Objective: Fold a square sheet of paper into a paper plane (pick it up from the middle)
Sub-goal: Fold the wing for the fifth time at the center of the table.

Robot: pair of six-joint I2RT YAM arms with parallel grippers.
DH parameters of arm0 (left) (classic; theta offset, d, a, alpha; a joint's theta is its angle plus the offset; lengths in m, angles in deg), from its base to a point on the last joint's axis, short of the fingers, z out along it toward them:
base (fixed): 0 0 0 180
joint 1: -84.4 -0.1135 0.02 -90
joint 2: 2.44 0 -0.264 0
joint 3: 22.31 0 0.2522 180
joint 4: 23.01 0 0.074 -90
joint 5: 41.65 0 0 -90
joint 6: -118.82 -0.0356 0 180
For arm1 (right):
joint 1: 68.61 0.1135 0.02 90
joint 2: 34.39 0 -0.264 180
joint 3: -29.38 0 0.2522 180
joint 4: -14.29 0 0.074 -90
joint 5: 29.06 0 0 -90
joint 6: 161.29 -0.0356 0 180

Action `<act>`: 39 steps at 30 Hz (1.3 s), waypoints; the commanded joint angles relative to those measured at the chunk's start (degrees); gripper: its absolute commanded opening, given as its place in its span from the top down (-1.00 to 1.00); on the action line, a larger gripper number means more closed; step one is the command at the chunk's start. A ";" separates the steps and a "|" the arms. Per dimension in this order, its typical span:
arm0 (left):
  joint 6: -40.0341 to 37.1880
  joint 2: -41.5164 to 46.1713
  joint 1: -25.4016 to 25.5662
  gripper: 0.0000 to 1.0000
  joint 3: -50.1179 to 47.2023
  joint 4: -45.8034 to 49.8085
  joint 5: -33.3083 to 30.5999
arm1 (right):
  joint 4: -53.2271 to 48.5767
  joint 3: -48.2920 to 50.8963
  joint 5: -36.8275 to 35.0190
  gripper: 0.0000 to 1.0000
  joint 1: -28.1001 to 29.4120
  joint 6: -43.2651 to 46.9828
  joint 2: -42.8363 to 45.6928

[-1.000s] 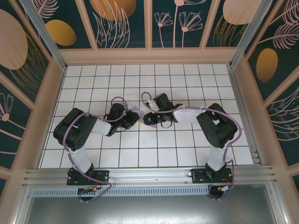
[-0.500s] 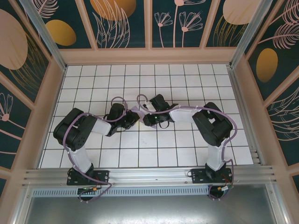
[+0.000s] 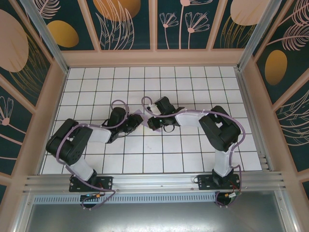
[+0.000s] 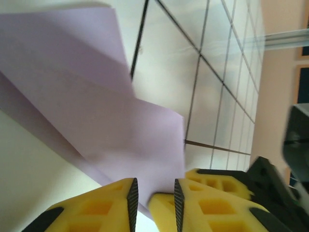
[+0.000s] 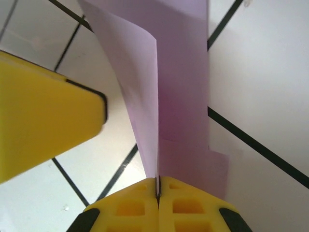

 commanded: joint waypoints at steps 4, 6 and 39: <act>-0.03 4.40 0.25 0.35 -4.56 -2.08 -1.11 | 4.66 1.34 7.81 1.00 -1.66 -4.58 0.66; 0.88 5.06 0.25 0.34 -6.22 -4.83 -0.57 | 5.36 1.35 9.56 1.00 -1.88 -5.99 -0.08; 2.08 -2.24 0.93 0.43 -5.76 -13.40 1.47 | 13.21 3.60 21.03 1.00 -3.91 -17.96 -7.88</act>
